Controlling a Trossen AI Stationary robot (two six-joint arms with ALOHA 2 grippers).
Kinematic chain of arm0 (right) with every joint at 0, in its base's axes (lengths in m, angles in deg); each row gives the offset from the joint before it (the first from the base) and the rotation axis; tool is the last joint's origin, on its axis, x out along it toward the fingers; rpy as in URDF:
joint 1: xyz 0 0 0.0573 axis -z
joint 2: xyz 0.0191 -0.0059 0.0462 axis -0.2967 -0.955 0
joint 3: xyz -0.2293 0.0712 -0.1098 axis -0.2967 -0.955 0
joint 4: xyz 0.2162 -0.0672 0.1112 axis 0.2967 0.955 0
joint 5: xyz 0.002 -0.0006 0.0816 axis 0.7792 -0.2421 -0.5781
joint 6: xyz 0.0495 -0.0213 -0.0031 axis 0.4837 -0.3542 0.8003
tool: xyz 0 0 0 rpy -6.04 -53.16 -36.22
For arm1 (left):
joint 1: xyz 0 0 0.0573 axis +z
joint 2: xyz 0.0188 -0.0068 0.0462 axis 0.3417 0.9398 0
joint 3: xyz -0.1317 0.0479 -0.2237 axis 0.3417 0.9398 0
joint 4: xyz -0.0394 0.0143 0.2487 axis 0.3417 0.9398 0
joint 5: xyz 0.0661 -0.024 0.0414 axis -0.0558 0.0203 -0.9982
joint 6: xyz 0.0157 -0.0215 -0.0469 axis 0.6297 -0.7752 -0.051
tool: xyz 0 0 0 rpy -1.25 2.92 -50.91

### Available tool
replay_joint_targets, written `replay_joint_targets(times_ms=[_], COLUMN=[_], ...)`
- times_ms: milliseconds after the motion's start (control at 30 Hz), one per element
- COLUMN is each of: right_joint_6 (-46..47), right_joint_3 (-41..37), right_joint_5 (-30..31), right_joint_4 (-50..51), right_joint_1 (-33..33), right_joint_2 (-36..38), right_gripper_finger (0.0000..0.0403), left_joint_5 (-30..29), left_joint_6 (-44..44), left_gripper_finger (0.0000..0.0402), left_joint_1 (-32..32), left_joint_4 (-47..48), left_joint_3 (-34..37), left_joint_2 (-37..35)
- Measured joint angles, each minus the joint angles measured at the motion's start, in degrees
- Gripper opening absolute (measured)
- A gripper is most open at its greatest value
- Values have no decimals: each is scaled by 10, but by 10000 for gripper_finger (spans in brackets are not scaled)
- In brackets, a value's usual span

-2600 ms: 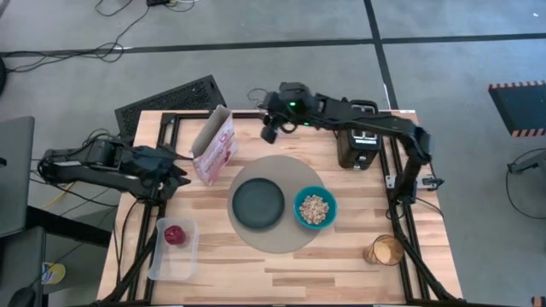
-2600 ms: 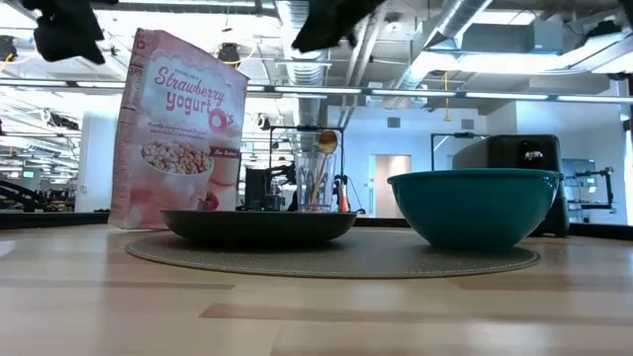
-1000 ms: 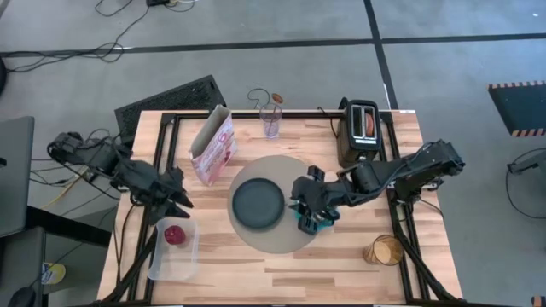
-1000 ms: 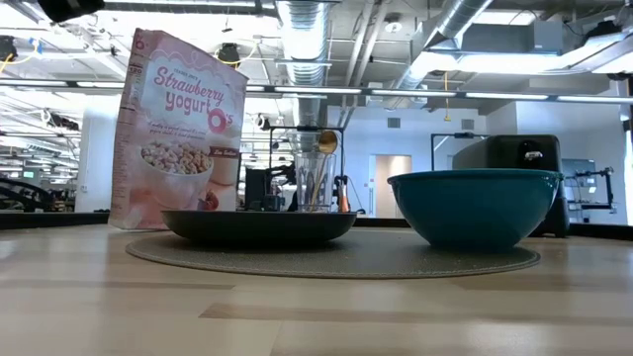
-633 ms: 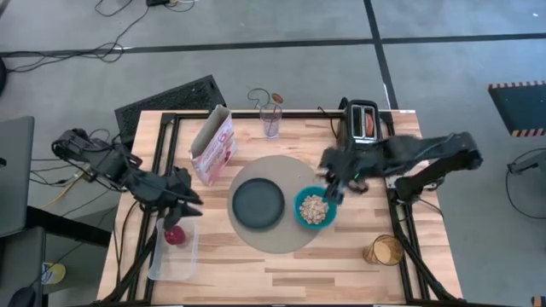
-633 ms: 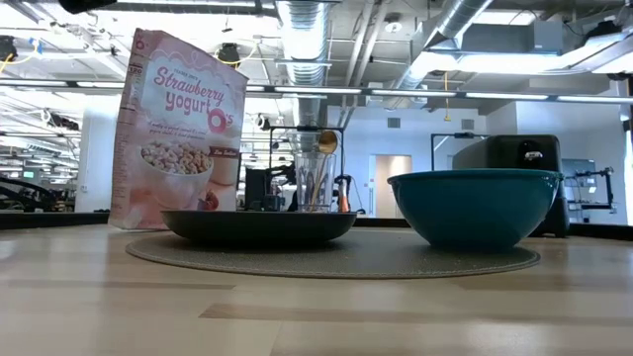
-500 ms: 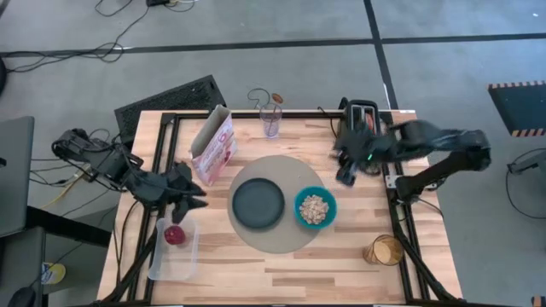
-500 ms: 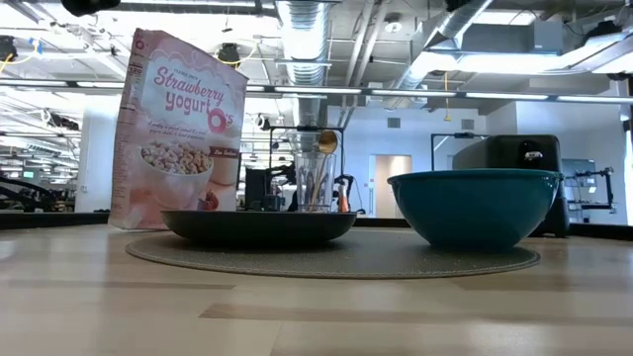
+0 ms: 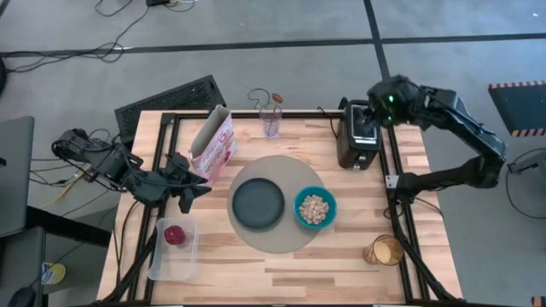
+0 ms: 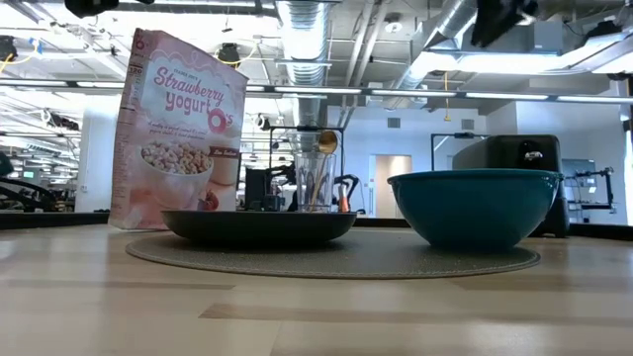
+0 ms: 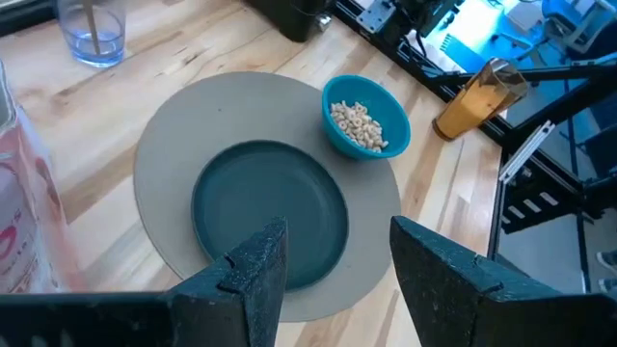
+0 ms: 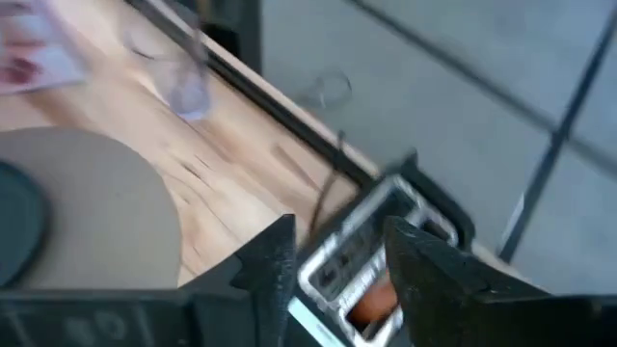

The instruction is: Arrange a breakfast setting

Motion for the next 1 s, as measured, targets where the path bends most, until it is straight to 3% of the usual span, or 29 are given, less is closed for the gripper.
replay_joint_targets(times_ms=[200, 400, 600, 1000], right_joint_6=[25, 12, -8, -9], right_joint_3=[0, 0, 0, 0], right_joint_5=[-63, -101, -149, -138], right_joint_4=[47, 103, 111, 118], right_joint_1=[144, 232, 281, 303], right_joint_2=[-53, -113, -148, -228], right_gripper_finger=[230, 216, 187, 171], left_joint_5=[25, 41, 42, 33], left_joint_6=[27, 51, 53, 50], left_gripper_finger=[169, 169, 169, 169], left_joint_1=[0, 0, 0, 0], left_joint_4=[0, 0, 0, 0], left_joint_3=[0, 0, 0, 0], left_joint_2=[0, 0, 0, 0])
